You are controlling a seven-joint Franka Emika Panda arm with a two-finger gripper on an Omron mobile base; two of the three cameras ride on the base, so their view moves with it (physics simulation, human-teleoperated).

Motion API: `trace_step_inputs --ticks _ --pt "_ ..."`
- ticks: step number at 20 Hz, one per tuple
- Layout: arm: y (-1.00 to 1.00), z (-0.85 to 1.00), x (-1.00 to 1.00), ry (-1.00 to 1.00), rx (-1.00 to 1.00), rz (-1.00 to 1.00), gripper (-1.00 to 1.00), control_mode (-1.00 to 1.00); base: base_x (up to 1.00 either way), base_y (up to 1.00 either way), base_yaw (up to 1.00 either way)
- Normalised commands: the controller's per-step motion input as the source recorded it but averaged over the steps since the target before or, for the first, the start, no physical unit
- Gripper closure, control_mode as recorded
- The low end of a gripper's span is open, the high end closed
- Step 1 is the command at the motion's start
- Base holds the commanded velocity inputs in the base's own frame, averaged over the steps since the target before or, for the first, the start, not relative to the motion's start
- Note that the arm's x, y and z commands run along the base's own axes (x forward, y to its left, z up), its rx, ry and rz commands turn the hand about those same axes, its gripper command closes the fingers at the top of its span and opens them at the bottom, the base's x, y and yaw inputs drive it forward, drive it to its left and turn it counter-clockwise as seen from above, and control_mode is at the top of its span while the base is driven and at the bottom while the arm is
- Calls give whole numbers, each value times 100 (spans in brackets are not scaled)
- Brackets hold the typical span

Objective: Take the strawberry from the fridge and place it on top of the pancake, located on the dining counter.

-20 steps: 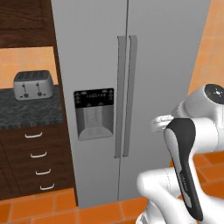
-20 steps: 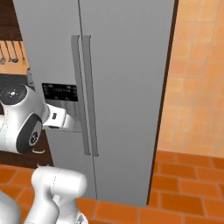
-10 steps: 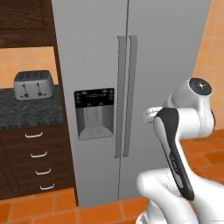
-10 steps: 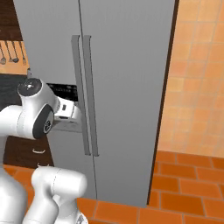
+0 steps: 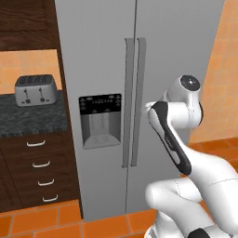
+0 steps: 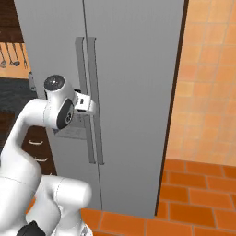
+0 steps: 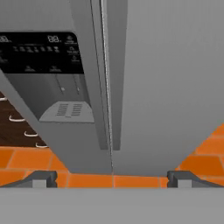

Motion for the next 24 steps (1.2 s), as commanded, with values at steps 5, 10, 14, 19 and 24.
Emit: trace_step_inputs --ticks 5,10,14,19,24 --pt "-7 -4 85 0 0 0 -100 -100 0 0 0" --pt "-1 -7 79 0 0 -1 -100 -100 0 0 0" --pt "0 -7 63 0 0 -3 -100 -100 0 0 0" --pt "0 -23 62 -5 0 0 -100 -100 0 0 0" --pt "0 -29 60 -5 0 0 -100 -100 0 0 0"
